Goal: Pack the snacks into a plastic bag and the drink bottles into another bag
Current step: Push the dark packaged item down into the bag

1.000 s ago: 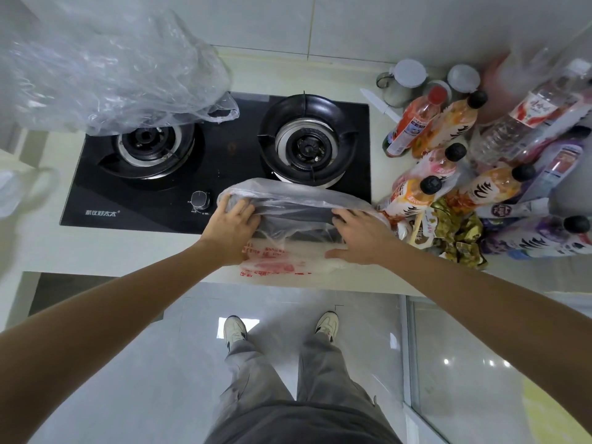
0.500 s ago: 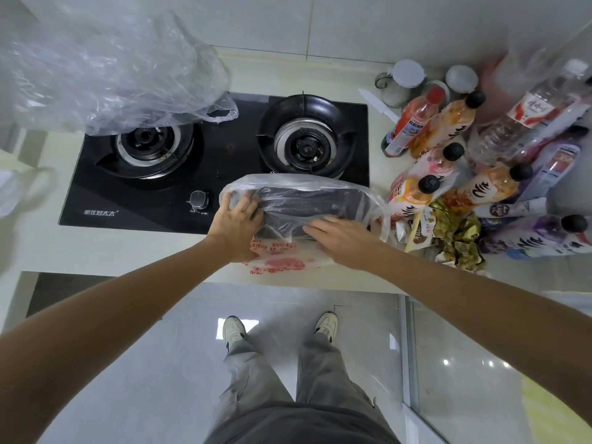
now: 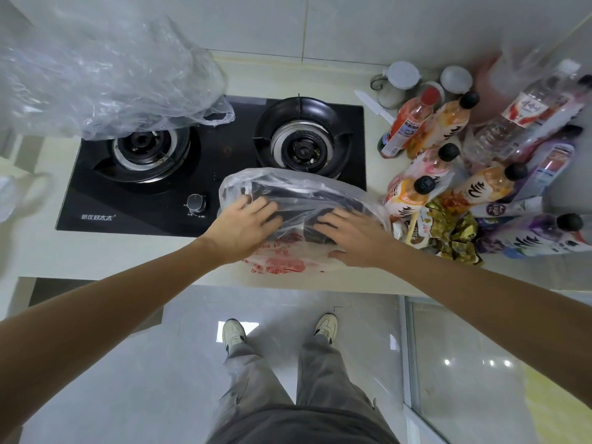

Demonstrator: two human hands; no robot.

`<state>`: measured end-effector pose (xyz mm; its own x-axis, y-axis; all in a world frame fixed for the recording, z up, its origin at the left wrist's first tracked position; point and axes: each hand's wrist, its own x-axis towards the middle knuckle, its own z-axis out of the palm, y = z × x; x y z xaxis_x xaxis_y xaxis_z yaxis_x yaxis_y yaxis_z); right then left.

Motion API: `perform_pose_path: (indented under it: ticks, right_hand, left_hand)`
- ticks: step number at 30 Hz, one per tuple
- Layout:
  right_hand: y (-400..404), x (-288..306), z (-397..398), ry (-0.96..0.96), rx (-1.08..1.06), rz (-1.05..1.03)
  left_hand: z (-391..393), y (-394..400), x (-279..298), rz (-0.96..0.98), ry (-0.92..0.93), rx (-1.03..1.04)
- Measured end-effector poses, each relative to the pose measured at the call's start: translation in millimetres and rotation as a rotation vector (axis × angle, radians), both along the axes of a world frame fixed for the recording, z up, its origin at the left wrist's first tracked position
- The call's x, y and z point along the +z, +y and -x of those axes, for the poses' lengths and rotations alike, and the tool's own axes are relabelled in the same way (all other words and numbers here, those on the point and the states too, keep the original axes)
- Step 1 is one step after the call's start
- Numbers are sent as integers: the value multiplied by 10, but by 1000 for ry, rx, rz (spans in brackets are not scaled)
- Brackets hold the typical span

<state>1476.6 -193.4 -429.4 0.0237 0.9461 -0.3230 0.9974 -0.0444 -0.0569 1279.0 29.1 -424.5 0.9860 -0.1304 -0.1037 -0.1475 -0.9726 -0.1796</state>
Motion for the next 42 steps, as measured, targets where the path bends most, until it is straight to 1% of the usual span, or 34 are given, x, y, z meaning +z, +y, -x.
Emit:
perform_pose_path:
  ticks: [2, 4, 5, 8, 13, 19, 22, 27, 34, 36, 38, 42]
  right_hand:
    - [-29, 72, 30, -39, 115, -224]
    - [-49, 105, 45, -90, 120, -371]
    - [-50, 111, 44, -117, 87, -390]
    - [-44, 44, -22, -183, -47, -253]
    - [40, -43, -87, -121, -226, -80]
    - [5, -266, -132, -2, -167, 47]
    - [-12, -295, -152, -28, -172, 87]
    - [-43, -331, -137, -90, -228, 140]
    - [-73, -334, -118, -62, -293, 268]
    - [-59, -303, -131, -51, -296, 281]
    - [-59, -266, -143, -11, -300, 248]
    - [-116, -160, -114, 37, -314, 67]
  left_hand:
    - [33, 34, 50, 22, -69, 7]
    - [38, 72, 83, 21, -24, 73]
    - [35, 94, 81, 21, 16, 114]
    - [5, 134, 16, -6, 121, 229]
    - [-11, 159, -174, -97, 224, 299]
    - [11, 165, -266, -121, 328, 291]
    - [7, 157, -262, -162, 323, 288]
    - [12, 85, -256, -252, 358, 360]
    - [-28, -55, -190, -276, 416, 431]
    - [-39, -42, -171, -252, 422, 423]
    - [-28, -13, -131, -211, 404, 401]
    - [58, 54, -47, -93, 321, 373]
